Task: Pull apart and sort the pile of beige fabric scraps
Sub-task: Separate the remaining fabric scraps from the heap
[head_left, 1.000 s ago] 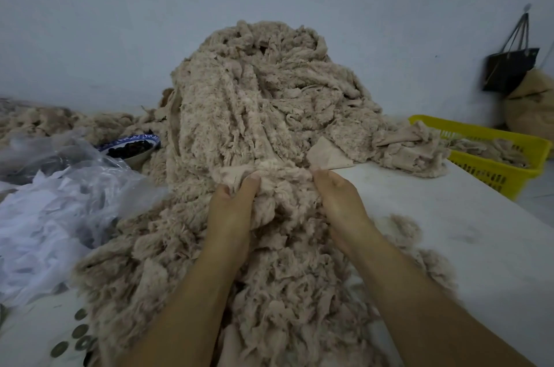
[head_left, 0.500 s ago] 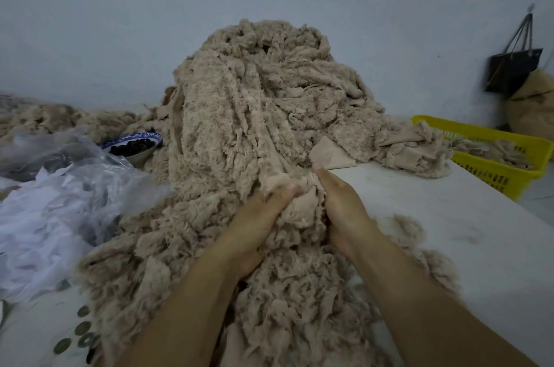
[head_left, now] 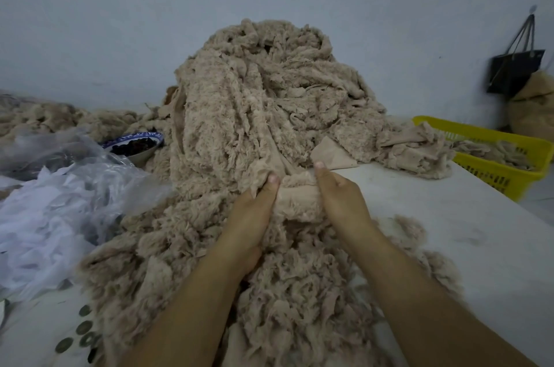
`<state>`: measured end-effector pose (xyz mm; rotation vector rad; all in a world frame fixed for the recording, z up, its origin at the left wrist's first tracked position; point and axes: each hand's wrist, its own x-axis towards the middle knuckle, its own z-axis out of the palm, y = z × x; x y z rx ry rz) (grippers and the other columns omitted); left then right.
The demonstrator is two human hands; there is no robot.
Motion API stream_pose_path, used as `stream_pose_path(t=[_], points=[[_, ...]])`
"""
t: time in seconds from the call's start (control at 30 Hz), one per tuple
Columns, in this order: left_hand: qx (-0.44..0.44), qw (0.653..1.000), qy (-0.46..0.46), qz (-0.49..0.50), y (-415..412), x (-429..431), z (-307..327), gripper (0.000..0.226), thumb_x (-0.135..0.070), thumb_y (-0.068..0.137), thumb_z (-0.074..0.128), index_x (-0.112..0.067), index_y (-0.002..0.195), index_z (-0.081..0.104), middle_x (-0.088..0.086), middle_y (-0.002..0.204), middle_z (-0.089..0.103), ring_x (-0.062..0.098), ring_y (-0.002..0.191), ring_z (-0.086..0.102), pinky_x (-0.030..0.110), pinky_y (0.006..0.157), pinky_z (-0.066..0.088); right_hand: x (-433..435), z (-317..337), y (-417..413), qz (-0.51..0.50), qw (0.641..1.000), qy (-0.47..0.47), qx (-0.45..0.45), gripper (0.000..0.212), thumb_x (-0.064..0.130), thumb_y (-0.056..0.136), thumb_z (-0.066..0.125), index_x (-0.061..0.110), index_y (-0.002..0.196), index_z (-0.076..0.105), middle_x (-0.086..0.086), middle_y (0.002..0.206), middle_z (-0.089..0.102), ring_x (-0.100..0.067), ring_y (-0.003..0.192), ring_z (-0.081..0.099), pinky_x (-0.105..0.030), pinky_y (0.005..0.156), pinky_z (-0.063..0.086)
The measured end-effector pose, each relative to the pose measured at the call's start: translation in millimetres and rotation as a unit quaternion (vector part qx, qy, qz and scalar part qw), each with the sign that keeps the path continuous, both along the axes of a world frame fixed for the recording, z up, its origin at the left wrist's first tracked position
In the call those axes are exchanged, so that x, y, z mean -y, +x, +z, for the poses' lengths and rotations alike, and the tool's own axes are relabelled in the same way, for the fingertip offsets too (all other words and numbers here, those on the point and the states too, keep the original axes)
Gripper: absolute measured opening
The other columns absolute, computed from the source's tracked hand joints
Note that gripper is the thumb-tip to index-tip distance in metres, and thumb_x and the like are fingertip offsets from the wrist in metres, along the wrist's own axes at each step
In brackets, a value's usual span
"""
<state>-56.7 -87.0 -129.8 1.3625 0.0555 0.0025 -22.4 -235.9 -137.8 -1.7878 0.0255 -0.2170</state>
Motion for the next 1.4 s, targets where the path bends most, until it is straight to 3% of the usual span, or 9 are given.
stream_pose_path(t=[0.07,0.2,0.37,0.57,0.93,1.1,1.23,1.3,1.4], points=[[-0.013,0.999,-0.011,-0.035,-3,1,1,0.038,-0.054,0.084,0.067,-0.025,0.108,0.071,0.001,0.106,0.077,0.018,0.1,0.073,0.04,0.088,0.059,4,1,2,-0.034,0.999,0.015,-0.018,0.059,0.065,0.095,0.042,0.018,0.059,0.047,0.01,0.049,0.049,-0.017,0.055,0.047,-0.032,0.054,0.034],[-0.063,0.991,-0.095,-0.076,-5,-5,5,0.066,-0.054,0.072,0.075,-0.006,0.117,0.072,0.02,0.11,0.074,0.033,0.101,0.073,0.042,0.074,0.062,6,0,3,-0.027,0.998,0.046,-0.043,0.066,0.067,0.092,0.046,0.005,0.072,0.06,-0.017,0.065,0.052,-0.028,0.065,0.056,-0.03,0.061,0.032],[-0.044,0.988,-0.053,-0.141,-5,-12,3,0.051,-0.052,0.058,0.092,-0.024,0.1,0.081,0.005,0.113,0.075,0.02,0.106,0.071,0.039,0.09,0.058,11,-1,3,-0.045,0.999,0.021,-0.014,0.063,0.066,0.09,0.051,0.019,0.055,0.028,0.012,0.04,0.026,-0.006,0.036,0.027,-0.018,0.039,0.023],[-0.06,0.967,-0.142,-0.204,-4,-15,-2,0.048,-0.015,0.057,0.082,-0.004,0.105,0.078,0.02,0.103,0.075,0.026,0.085,0.075,0.033,0.067,0.06,13,-3,4,-0.043,0.998,-0.036,0.003,0.071,0.062,0.094,0.047,0.007,0.049,0.048,-0.001,0.044,0.05,-0.012,0.046,0.048,-0.027,0.055,0.037],[-0.023,0.931,-0.291,-0.219,-2,-23,-2,0.038,-0.021,0.065,0.082,-0.005,0.096,0.069,0.02,0.093,0.071,0.027,0.069,0.072,0.031,0.053,0.06,21,-3,14,-0.127,0.986,0.087,-0.066,0.067,0.061,0.096,0.048,0.007,0.056,0.05,-0.007,0.05,0.05,-0.021,0.049,0.046,-0.031,0.055,0.036],[-0.008,0.941,-0.329,-0.074,11,-35,-8,0.048,-0.045,0.096,0.049,-0.016,0.063,0.07,-0.006,0.056,0.063,0.005,0.042,0.058,0.017,0.036,0.046,32,-7,8,-0.122,0.983,0.134,-0.03,0.059,0.058,0.097,0.05,0.011,0.06,0.047,-0.003,0.04,0.045,-0.014,0.031,0.038,-0.02,0.039,0.032],[0.014,0.971,-0.239,-0.007,8,-14,-6,0.048,-0.037,0.079,0.067,-0.011,0.119,0.068,0.012,0.111,0.075,0.026,0.101,0.073,0.039,0.082,0.059,5,-11,5,0.0,0.999,0.054,0.006,0.044,0.062,0.097,0.045,0.027,0.071,0.053,0.0,0.065,0.057,-0.013,0.058,0.054,-0.028,0.058,0.044],[0.038,0.976,-0.214,0.018,8,-10,-4,0.051,-0.03,0.079,0.069,-0.012,0.127,0.064,0.011,0.117,0.073,0.025,0.107,0.071,0.04,0.082,0.061,-2,-10,3,0.04,0.996,0.084,-0.013,0.036,0.071,0.092,0.042,0.038,0.085,0.055,0.007,0.083,0.058,-0.014,0.076,0.053,-0.029,0.068,0.041],[0.088,0.98,-0.175,0.02,7,-4,-5,0.042,-0.015,0.091,0.065,-0.008,0.131,0.06,0.016,0.119,0.072,0.029,0.11,0.07,0.039,0.084,0.06,-4,-4,-3,0.097,0.987,0.127,-0.009,0.062,0.091,0.073,0.032,0.038,0.072,0.064,0.012,0.066,0.055,-0.007,0.056,0.051,-0.023,0.054,0.037]])
